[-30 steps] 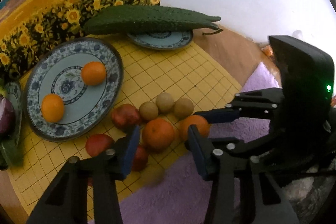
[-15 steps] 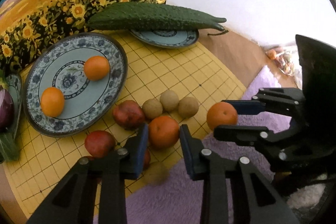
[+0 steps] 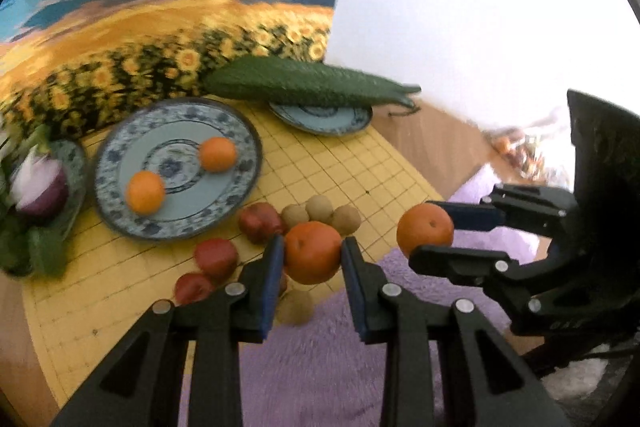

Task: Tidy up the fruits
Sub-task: 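Grasp an orange with the right tool while the left tool grasps another orange, then lower the right tool's orange onto the plate while the left tool sets its orange beside it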

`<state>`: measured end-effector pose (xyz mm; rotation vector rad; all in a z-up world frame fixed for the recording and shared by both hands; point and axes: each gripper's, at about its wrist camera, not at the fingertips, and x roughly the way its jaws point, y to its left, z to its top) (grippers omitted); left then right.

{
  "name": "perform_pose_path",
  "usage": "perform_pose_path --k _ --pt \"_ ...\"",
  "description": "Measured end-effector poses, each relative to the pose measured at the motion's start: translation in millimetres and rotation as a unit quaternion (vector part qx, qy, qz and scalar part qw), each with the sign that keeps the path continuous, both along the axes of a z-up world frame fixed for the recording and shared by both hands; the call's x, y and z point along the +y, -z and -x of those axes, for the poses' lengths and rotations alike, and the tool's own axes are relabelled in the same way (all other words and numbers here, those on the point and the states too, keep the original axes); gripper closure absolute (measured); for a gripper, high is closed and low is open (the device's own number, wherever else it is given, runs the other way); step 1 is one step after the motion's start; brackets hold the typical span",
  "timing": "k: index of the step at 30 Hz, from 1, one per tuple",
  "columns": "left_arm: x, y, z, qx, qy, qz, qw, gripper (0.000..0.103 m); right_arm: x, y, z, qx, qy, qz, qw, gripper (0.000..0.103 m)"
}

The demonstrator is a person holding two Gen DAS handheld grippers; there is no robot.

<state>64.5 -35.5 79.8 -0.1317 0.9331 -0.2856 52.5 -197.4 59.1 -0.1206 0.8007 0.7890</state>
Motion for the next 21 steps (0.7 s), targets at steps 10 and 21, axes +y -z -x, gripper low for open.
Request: perform_pose_path --k 10,21 --pt "40 -18 45 -0.025 -0.073 0.0 0.997 0.072 36 -10 10 -0.003 -0.039 -0.01 0.999 0.066" --pt "67 -16 30 -0.024 -0.092 -0.005 0.9955 0.072 70 -2 -18 0.005 -0.063 -0.032 0.997 0.066"
